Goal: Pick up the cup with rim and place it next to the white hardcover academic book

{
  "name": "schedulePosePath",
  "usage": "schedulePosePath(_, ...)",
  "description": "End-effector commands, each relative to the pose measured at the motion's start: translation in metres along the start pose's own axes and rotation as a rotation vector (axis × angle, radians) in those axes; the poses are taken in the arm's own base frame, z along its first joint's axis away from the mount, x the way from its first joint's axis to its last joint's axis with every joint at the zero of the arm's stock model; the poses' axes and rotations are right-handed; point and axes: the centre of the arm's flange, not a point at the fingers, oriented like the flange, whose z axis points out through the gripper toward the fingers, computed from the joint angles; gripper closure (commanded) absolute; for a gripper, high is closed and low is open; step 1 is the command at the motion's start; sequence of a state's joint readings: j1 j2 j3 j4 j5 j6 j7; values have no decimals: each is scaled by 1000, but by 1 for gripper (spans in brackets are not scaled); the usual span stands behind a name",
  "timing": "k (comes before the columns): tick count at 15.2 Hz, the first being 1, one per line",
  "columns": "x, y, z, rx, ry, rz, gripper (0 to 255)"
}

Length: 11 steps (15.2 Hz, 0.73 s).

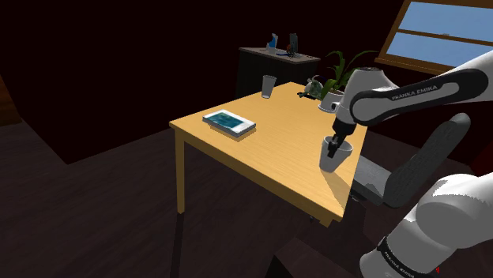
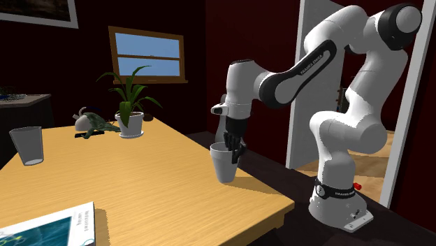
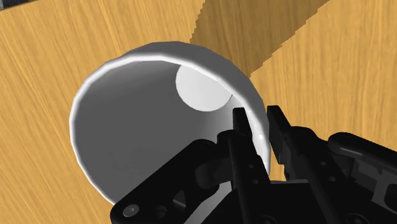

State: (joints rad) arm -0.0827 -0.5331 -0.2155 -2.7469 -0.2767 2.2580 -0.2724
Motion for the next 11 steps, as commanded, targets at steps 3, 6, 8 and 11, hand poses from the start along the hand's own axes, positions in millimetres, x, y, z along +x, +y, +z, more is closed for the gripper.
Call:
schedulePosePath(3,0,2,-21,0,0,0,255)
schedulePosePath(6,0,4,-37,0,0,0,255)
schedulePosePath(8,0,5,-47,0,0,0,255)
schedulePosePath(11,0,7,-63,0,0,0,255)
